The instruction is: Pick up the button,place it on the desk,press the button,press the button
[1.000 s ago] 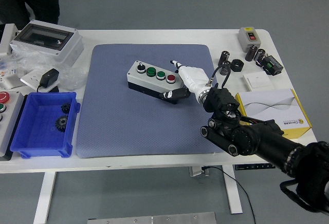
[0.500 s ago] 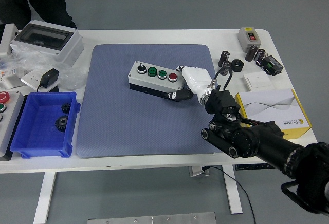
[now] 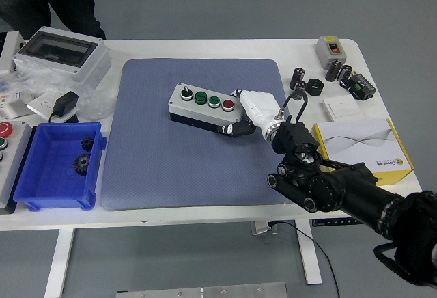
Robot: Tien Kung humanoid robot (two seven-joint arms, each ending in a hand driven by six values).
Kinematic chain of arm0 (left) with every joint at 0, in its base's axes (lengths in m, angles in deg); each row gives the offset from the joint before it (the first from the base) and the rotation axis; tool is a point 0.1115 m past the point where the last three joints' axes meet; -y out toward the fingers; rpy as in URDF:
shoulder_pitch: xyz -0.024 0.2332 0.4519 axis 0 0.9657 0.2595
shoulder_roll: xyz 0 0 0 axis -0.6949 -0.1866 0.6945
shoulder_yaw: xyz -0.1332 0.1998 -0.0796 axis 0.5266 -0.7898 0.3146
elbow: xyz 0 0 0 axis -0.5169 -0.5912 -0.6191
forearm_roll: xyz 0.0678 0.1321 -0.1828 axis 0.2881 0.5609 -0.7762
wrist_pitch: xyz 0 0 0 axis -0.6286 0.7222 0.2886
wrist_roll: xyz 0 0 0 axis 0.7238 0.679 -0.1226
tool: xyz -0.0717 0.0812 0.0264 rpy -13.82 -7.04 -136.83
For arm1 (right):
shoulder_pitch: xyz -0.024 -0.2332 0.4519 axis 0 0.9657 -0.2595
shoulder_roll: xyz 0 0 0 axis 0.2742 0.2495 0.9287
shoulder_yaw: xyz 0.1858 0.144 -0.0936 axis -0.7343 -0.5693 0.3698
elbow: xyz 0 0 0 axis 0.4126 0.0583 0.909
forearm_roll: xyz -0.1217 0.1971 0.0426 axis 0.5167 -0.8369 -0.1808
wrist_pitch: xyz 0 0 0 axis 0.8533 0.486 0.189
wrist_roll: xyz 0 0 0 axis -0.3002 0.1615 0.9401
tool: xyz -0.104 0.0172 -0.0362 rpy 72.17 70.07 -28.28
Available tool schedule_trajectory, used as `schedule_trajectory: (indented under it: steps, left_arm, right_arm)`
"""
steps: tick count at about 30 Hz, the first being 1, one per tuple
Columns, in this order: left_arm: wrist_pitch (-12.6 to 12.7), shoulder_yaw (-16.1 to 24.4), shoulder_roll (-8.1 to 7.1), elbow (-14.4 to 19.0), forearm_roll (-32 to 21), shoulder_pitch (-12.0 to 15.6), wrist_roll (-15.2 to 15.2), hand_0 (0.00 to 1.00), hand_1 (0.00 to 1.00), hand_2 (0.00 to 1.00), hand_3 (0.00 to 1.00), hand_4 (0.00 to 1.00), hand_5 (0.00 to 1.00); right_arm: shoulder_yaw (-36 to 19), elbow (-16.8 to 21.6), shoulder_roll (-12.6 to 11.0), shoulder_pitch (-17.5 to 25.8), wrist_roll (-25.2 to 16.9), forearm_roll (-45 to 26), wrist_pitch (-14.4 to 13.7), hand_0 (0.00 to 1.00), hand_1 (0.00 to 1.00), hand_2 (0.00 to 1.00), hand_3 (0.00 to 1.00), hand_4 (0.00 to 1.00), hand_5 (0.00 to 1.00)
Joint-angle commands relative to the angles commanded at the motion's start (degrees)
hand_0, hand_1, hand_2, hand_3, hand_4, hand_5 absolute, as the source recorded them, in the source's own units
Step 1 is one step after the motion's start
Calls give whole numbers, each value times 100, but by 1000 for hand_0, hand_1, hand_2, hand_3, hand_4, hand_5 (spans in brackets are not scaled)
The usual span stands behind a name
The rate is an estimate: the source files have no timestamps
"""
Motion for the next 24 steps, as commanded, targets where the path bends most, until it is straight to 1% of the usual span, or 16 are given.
schedule_trajectory:
  steps: [4, 5, 10, 11, 16, 17, 22, 24]
  left_arm:
    - [4, -26, 24, 5, -45, 23, -12, 659, 560, 499, 573, 422, 2]
    - [3, -31, 29, 6, -54, 28, -14, 658, 561, 502, 574, 427, 2]
    - [3, -34, 39, 4, -80, 37, 0, 658, 561, 502, 574, 427, 2]
    - [4, -32, 40, 4, -83, 36, 3, 659, 562, 503, 574, 432, 3]
    - [7, -37, 47, 10, -105, 40, 2, 659, 562, 503, 574, 432, 3]
    - [6, -39, 51, 12, -108, 40, -2, 658, 563, 504, 574, 437, 10]
    - [0, -29, 55, 17, -104, 40, 1, 658, 563, 504, 574, 437, 10]
    - [-1, -24, 55, 20, -104, 42, 2, 658, 565, 505, 576, 444, 16]
  right_arm:
    - [-210, 179, 0, 46, -224, -142, -76, 141, 418, 446, 487, 493, 64]
    - [-269, 222, 0, 52, -283, -164, -92, 122, 362, 394, 370, 2, 2]
    - [-452, 335, 0, 70, -564, -343, -173, 122, 362, 394, 370, 2, 2]
    - [-457, 342, 0, 77, -617, -403, -191, 100, 302, 277, 196, 2, 2]
    - [-373, 350, 0, 147, -838, -743, -290, 100, 302, 277, 196, 2, 2]
    - [-360, 351, 0, 156, -866, -784, -310, 95, 284, 222, 164, 2, 2]
    - [-402, 362, 0, 162, -980, -964, -370, 95, 284, 222, 164, 2, 2]
    - [-437, 382, 0, 171, -1051, -1167, -370, 91, 275, 209, 163, 2, 2]
